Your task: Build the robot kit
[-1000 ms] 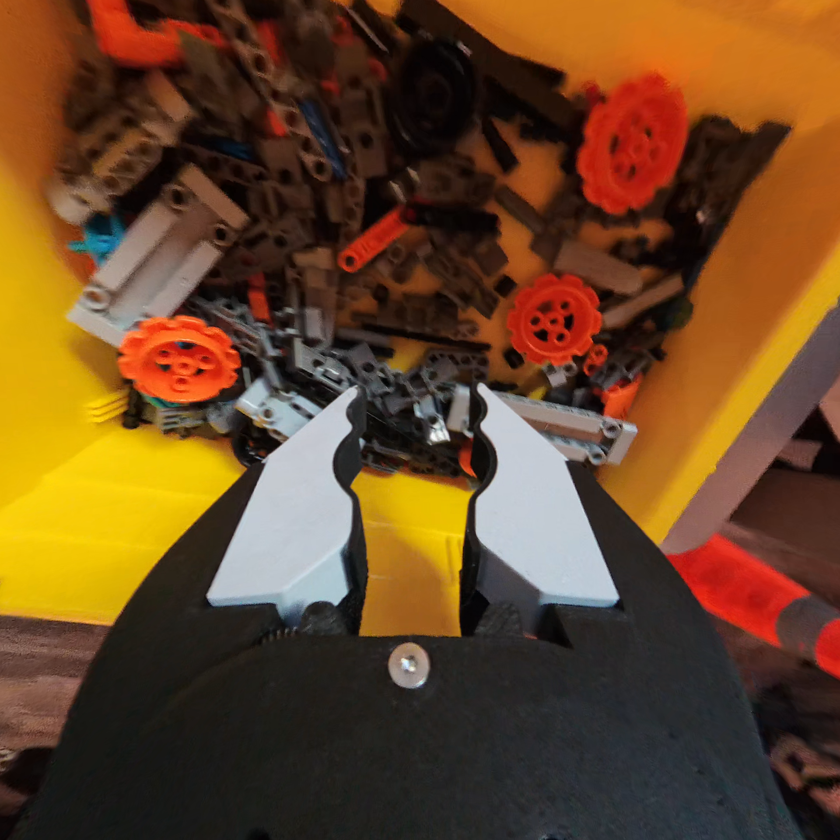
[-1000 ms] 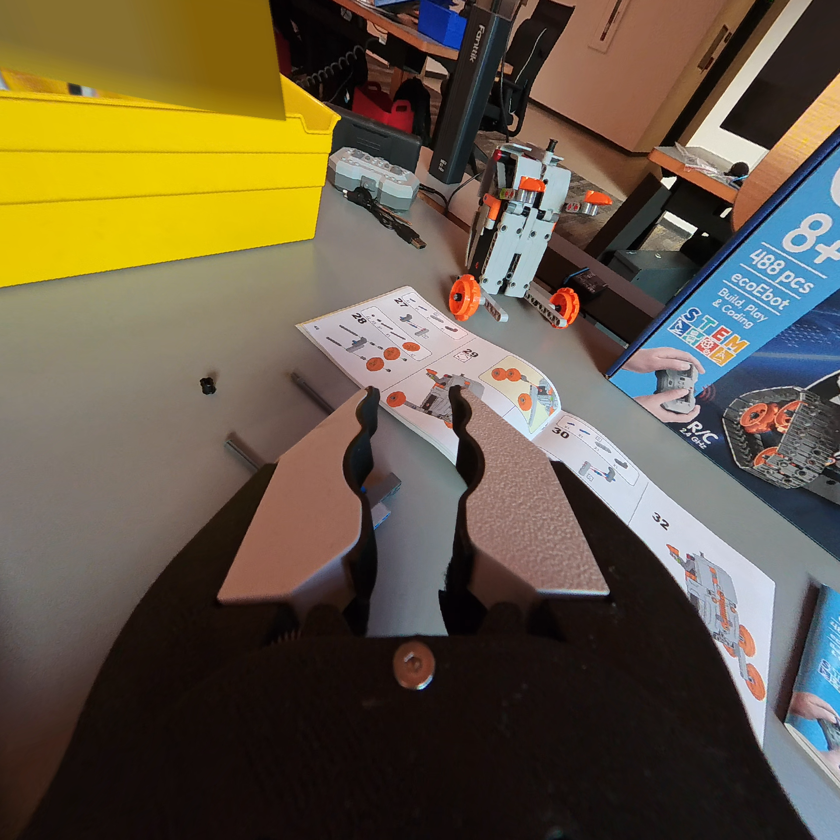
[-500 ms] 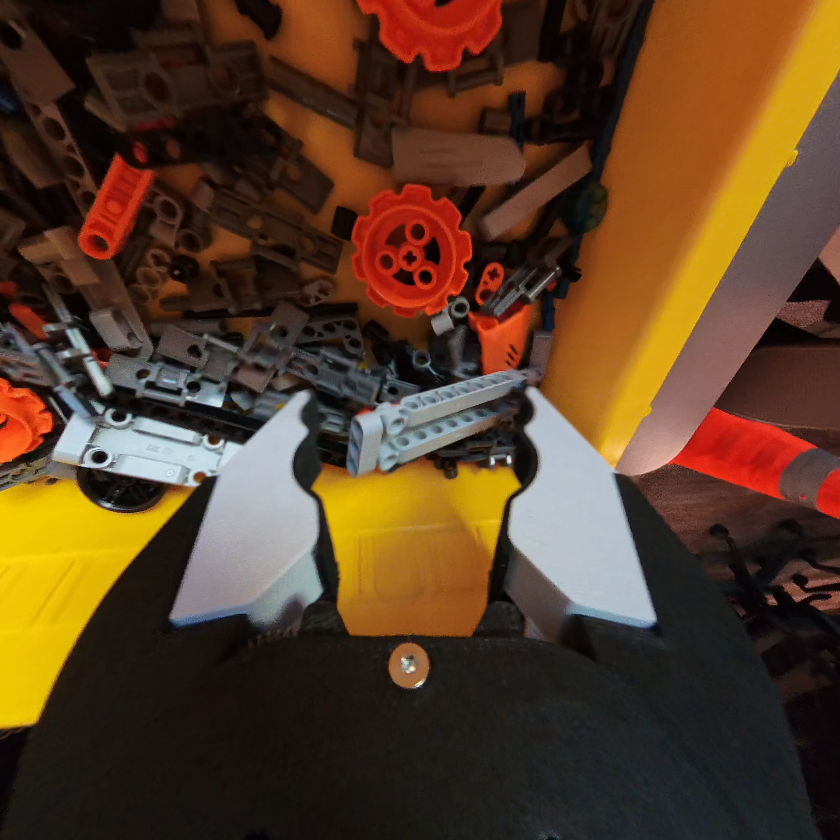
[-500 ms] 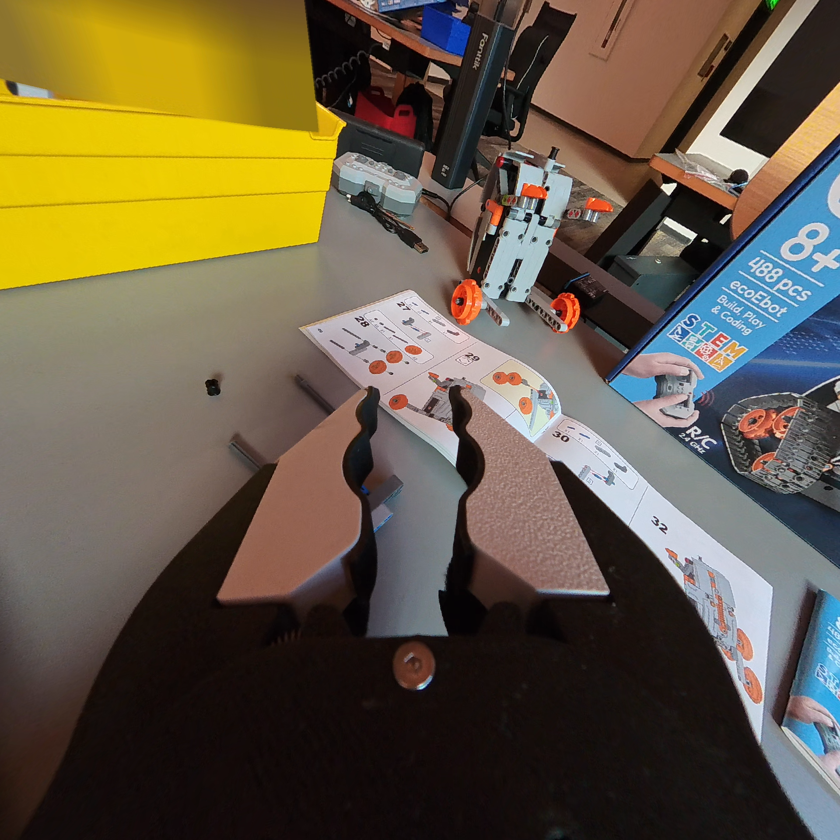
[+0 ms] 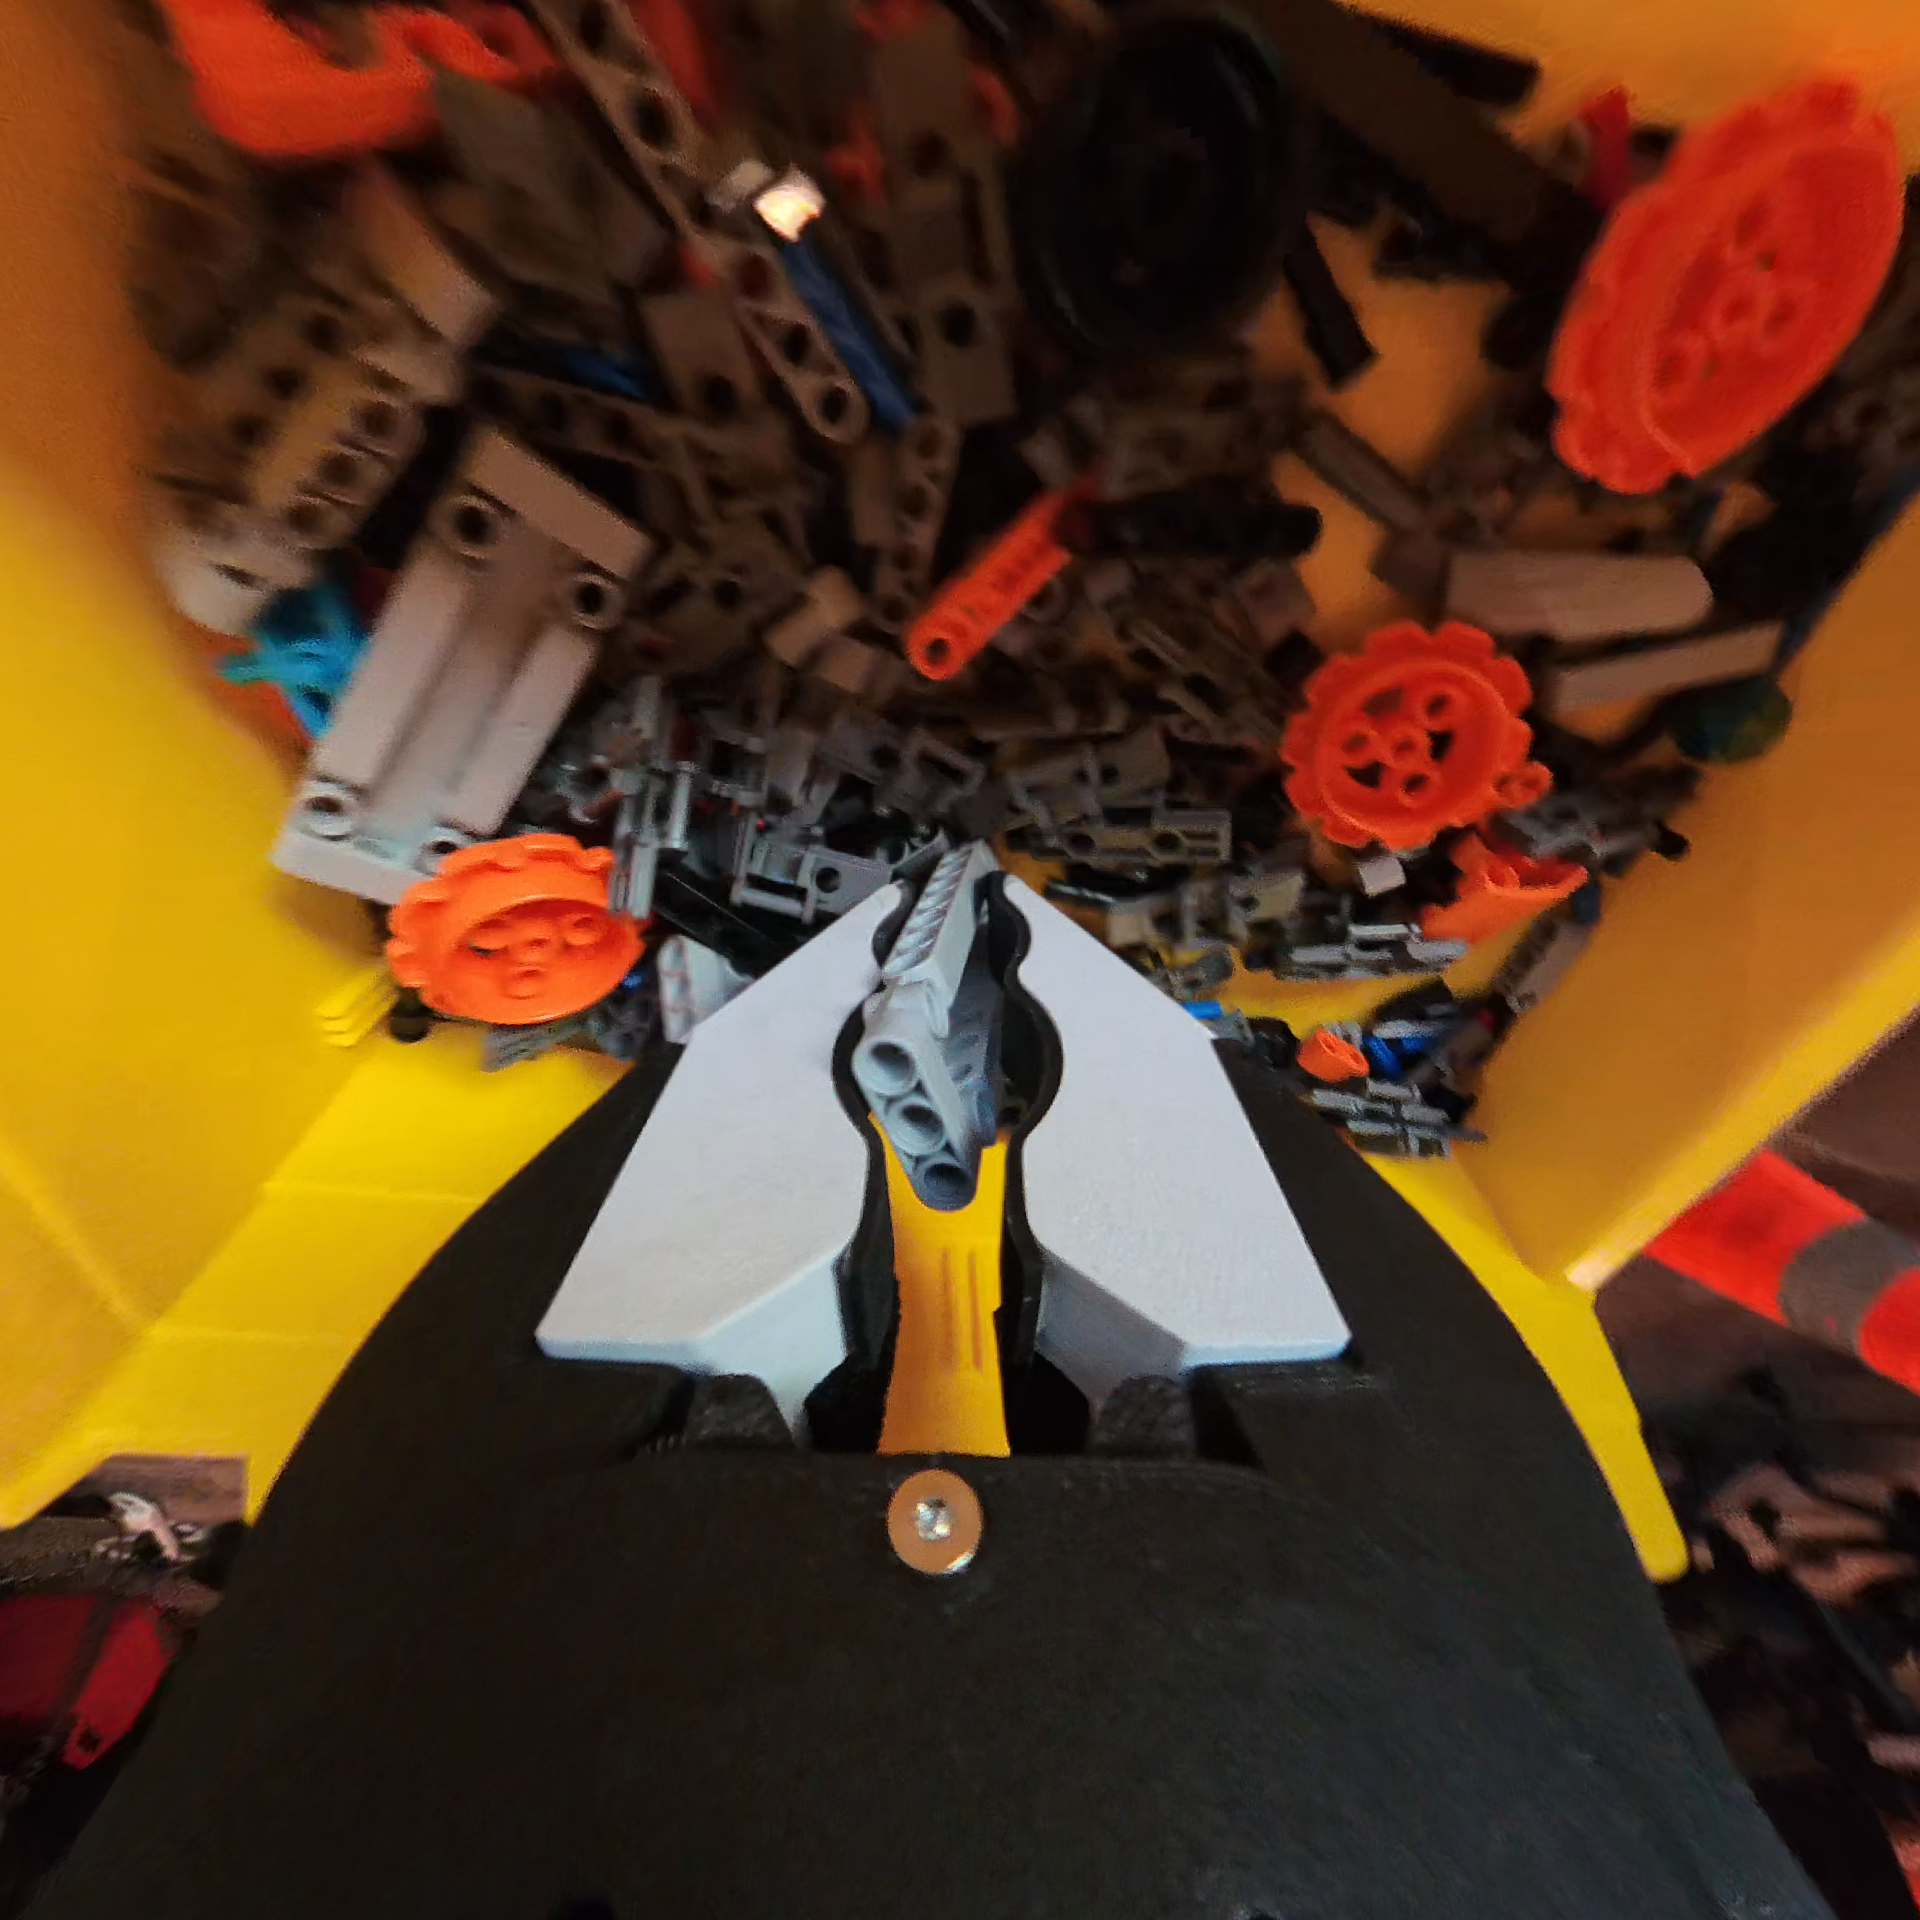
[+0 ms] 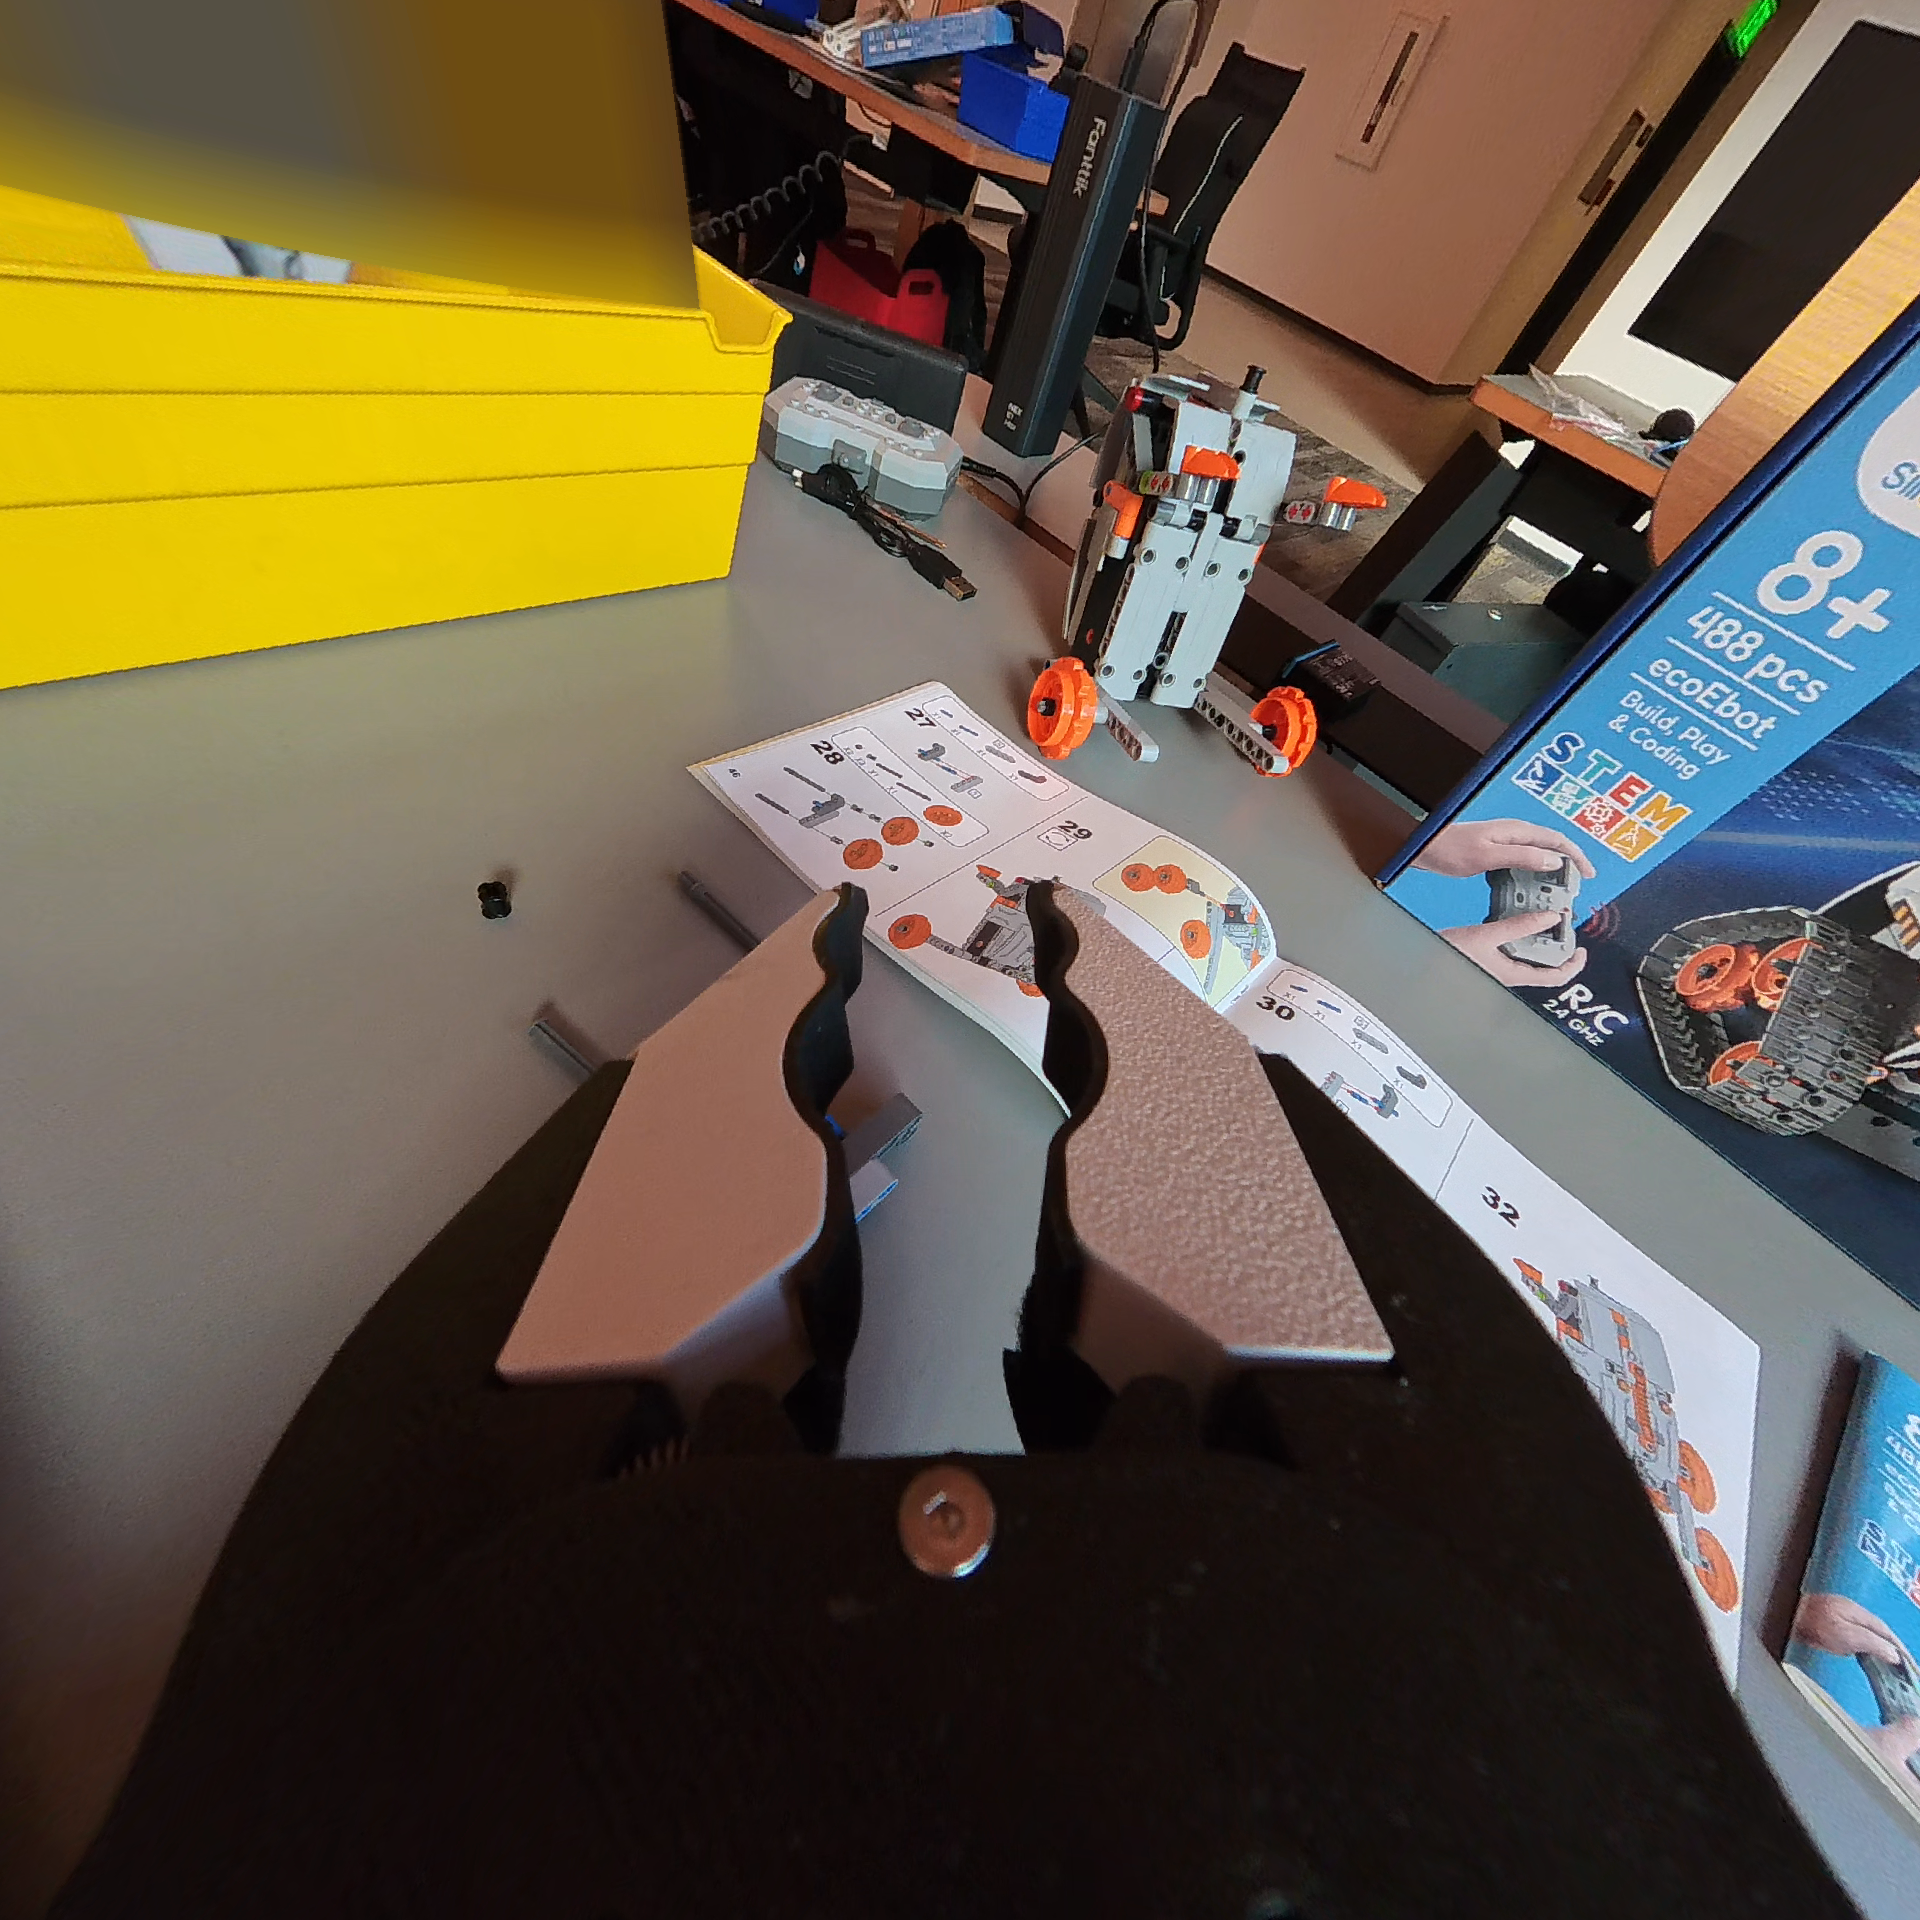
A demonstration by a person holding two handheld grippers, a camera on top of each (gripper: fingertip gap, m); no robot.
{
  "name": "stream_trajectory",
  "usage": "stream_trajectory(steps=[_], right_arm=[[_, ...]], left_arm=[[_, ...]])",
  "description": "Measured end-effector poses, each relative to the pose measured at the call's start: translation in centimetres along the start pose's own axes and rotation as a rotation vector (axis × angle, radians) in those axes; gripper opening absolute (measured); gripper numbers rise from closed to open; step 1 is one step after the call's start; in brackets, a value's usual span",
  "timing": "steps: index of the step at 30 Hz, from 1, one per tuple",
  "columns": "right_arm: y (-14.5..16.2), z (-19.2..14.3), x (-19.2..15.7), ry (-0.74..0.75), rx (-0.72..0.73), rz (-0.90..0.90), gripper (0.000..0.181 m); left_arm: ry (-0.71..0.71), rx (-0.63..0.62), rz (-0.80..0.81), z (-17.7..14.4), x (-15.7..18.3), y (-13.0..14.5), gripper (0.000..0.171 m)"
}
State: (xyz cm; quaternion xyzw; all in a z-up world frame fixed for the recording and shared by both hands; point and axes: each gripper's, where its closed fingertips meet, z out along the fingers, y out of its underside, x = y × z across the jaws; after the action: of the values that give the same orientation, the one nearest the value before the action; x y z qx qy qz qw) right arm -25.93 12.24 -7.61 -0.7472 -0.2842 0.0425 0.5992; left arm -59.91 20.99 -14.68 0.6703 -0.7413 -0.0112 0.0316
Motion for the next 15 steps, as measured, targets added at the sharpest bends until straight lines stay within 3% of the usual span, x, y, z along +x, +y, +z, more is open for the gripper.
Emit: stream_trajectory(steps=[3,7,11,13,15], right_arm=[[-0.1,0.0,-0.1,-0.003,0.003,0.001,0.031],[-0.1,0.2,-0.4,-0.012,0.000,-0.010,0.031],[-0.1,0.2,-0.4,-0.012,-0.005,-0.016,0.031],[-0.1,0.2,-0.4,-0.009,-0.004,-0.014,0.031],[-0.1,0.1,-0.2,-0.005,0.001,-0.009,0.031]], left_arm=[[-0.049,0.068,-0.053,-0.6,-1.1,-0.5,0.040],[0.007,0.065,-0.040,-1.5,0.7,1.2,0.074],[0.042,-0.034,0.086,-1.2,3.1,3.2,0.072],[0.038,-0.106,0.125,-0.6,3.8,3.9,0.084],[-0.071,-0.224,0.200,0.5,2.8,5.0,0.095]])
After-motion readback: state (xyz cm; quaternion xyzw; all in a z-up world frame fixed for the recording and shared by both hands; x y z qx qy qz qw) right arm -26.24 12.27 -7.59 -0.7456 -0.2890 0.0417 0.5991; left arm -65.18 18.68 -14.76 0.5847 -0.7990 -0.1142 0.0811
